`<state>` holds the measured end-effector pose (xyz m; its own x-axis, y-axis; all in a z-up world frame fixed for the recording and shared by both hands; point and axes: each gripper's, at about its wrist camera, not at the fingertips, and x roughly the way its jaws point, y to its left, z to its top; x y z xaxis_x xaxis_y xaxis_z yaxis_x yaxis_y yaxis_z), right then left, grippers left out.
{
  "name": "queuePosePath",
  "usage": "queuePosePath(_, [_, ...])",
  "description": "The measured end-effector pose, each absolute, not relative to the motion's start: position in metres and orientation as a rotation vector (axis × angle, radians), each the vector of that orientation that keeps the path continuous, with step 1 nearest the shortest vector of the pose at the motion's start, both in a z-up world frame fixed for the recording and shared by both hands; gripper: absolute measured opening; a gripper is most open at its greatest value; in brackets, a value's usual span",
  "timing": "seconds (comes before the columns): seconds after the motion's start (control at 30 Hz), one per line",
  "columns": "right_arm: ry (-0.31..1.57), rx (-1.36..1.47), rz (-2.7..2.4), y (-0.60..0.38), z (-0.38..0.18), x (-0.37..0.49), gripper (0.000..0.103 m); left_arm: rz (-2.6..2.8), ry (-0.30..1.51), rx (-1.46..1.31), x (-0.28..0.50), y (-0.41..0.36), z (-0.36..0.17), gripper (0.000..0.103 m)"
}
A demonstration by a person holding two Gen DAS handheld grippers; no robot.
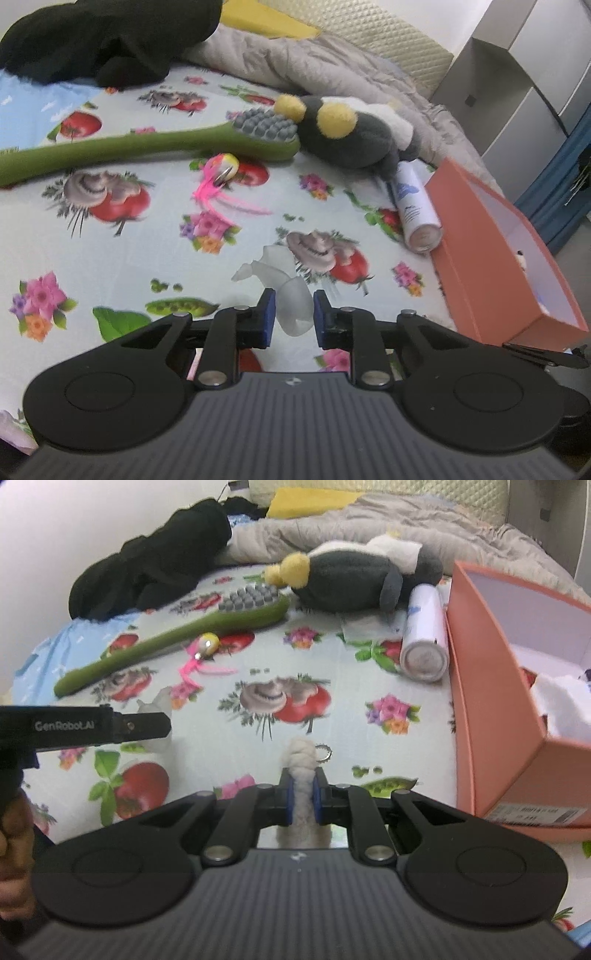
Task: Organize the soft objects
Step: 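Lift rope ring with right tool while left tool lifts clear wrapper, then carry rope ring and wrapper over pink box and open both tools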
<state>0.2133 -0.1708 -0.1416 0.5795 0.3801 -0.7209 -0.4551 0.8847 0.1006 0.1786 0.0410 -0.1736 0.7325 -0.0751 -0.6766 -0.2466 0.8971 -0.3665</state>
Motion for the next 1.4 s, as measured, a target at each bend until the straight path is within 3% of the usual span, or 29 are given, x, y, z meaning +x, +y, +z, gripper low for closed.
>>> queuePosePath(0.87, [0.595,0.026,0.439,-0.241,-0.010,0.239,0.013,-0.086,0.631,-0.379,0.219,-0.032,-0.036,0.025])
queuePosePath(1.4, [0.559,0.054,0.329,-0.334,0.011,0.274,0.013,-0.231,0.593,-0.334,0.278,-0.132,0.007,0.026])
